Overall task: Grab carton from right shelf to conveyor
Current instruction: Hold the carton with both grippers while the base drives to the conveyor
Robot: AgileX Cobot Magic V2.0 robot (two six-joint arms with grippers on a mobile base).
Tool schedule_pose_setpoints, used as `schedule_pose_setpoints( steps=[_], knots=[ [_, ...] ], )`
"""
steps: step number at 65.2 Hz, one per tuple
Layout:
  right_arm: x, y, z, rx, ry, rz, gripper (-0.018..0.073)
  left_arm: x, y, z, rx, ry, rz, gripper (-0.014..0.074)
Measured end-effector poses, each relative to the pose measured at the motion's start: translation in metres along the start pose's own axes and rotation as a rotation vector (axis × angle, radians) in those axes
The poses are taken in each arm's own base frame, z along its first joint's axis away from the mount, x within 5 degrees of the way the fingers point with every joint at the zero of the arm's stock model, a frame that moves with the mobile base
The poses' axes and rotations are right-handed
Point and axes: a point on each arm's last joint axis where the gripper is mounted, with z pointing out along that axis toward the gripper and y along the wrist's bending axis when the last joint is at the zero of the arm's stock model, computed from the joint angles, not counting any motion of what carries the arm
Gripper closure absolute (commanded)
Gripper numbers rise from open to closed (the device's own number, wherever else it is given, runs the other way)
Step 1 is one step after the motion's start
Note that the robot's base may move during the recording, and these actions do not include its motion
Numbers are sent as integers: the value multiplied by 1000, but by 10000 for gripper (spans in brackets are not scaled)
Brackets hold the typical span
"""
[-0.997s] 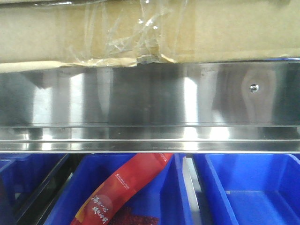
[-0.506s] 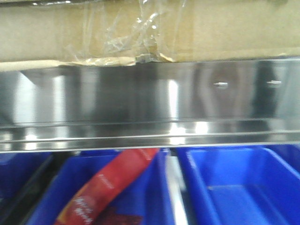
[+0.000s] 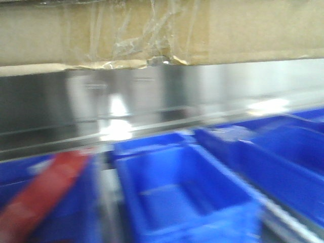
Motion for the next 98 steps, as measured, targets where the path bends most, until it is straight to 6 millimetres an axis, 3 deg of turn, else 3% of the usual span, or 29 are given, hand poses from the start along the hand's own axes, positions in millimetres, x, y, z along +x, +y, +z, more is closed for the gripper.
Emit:
schedule_pose_setpoints(
  steps=[98],
  knots=[
    [0,0,0,0,0,0,629,0,0,0,0,0,0,606]
  ],
)
